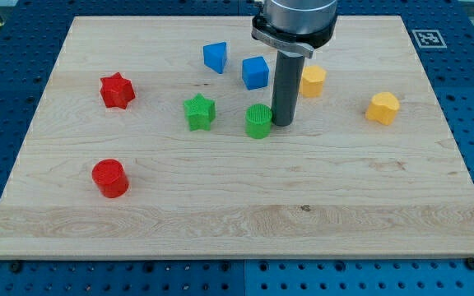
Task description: Place the green circle close to the green star
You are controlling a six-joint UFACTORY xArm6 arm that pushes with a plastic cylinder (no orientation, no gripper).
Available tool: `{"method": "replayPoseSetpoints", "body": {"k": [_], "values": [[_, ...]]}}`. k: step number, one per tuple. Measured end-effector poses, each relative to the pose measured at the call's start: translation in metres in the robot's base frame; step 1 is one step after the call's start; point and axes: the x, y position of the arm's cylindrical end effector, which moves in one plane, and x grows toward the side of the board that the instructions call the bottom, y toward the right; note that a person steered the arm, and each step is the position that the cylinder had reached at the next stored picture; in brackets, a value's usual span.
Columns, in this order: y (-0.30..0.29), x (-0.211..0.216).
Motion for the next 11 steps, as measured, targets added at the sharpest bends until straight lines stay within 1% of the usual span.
{"method": "replayPoseSetpoints", "body": {"k": [1,2,3,4,5,6,7,8,9,10,11], "values": [[0.000,0.004],[0.020,0.010],[0.024,0.021],[0.018,0.043],[0.008,0.020],[0.008,0.017],[-0.017,0.011],[-0.030,-0.007],[-0.041,-0.012],[-0.037,-0.004],[-0.041,-0.006]]}}
